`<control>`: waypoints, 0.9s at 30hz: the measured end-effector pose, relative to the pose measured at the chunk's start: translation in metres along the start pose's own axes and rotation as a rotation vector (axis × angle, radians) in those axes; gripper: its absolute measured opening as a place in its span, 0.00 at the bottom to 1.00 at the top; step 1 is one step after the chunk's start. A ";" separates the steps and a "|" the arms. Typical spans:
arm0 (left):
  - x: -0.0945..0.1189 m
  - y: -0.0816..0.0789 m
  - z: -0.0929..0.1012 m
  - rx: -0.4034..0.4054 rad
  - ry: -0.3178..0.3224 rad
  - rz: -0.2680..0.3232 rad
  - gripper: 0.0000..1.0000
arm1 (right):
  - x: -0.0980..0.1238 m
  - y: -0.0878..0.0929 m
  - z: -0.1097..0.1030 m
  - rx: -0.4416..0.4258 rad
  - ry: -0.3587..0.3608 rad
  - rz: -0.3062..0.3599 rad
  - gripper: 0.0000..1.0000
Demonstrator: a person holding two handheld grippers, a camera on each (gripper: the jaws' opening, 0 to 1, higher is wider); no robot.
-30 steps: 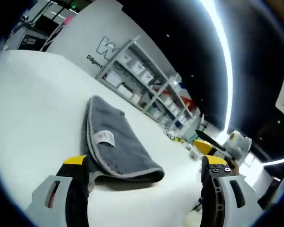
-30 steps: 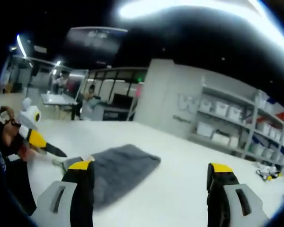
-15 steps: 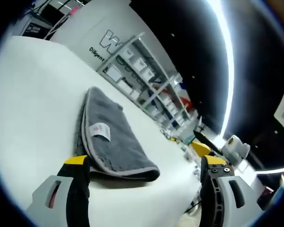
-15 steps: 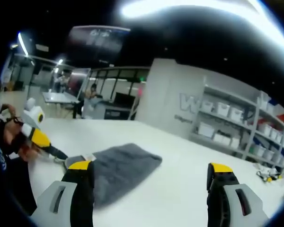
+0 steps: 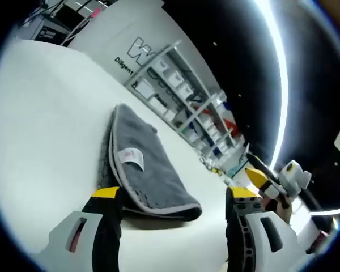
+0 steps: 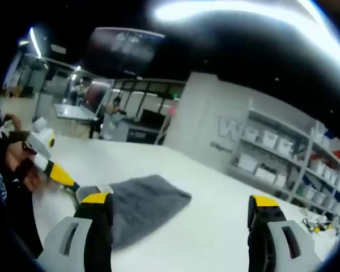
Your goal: Open the folded towel by lifting each exposed corner and separating the folded layers until the towel lies flat within the target outline without major curled edges
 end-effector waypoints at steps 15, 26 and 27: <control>0.006 -0.001 -0.025 0.038 -0.174 0.089 0.29 | -0.002 -0.021 0.001 0.077 -0.038 0.028 1.00; 0.001 0.004 -0.031 -0.061 -0.226 0.049 0.17 | -0.008 -0.071 0.006 0.256 -0.093 0.070 1.00; 0.001 0.003 -0.031 -0.062 -0.224 0.049 0.17 | -0.008 -0.076 0.006 0.278 -0.100 0.072 1.00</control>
Point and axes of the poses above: the point that each gripper's makers call its tool centre point, and the gripper's own axes: x roughly backward along the fingers, z roughly to its right, y roughly out of its underside, the point moved 5 cm from there along x, roughly backward along the fingers, and after that the axes turned 11 degrees about y, right-handed, at the moved point
